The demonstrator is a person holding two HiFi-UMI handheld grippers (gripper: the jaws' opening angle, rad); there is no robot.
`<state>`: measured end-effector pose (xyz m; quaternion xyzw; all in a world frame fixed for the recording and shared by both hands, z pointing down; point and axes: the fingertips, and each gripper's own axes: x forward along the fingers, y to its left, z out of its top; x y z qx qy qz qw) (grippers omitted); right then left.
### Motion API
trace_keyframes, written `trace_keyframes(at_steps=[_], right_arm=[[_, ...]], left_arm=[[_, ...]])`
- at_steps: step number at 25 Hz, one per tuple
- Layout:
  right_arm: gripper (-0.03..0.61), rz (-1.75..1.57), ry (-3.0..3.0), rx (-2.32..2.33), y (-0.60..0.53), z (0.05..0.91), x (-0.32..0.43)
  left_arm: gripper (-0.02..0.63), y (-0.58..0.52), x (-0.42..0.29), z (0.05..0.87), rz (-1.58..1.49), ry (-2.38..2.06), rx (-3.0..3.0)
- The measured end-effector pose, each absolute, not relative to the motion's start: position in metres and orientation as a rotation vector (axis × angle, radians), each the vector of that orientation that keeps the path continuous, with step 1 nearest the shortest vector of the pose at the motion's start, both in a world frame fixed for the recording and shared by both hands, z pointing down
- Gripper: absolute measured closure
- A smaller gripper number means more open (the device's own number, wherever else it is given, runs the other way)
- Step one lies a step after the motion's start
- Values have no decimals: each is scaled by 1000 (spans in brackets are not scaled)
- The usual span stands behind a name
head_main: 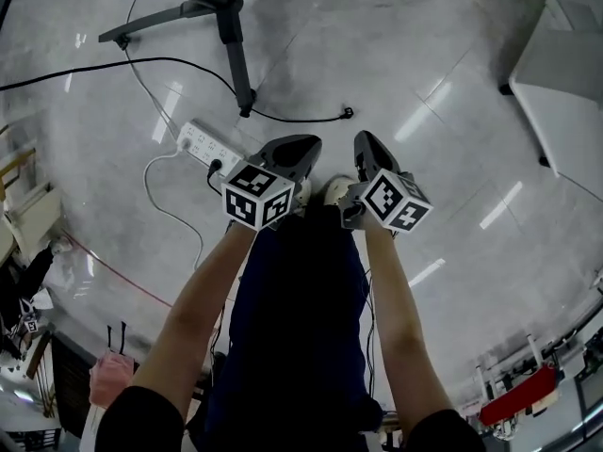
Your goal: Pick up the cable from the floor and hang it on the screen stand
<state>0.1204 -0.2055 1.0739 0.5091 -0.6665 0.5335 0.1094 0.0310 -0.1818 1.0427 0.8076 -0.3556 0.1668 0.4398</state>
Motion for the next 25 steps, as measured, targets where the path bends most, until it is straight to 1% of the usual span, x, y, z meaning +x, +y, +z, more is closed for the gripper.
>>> trace_keyframes(at_steps=[6,14,15,16,17,20,25], right_arm=[[552,1480,-1949,1474,-203,1134,126],[546,1471,-1910,1430,-192,1213,130],[520,1466,-1909,1415,-193,1222,129],[451,1469,-1905,1395,-193,1232,126],[407,1476,-1895,1377,-194,1241,123],[379,1453,-1838,1365,-195,1268,121],[370,1409,-1746,1405,-197,1298,118]], left_arm=[[591,-177,41,1107,491,-800,2058],[591,-180,48,1179,473,-828,2000],[591,-180,50,1187,474,-824,1999],[591,-181,51,1194,476,-819,1999],[591,-182,52,1201,478,-816,2000],[591,-188,53,1216,471,-824,2000],[591,-197,56,1232,469,-836,1995]])
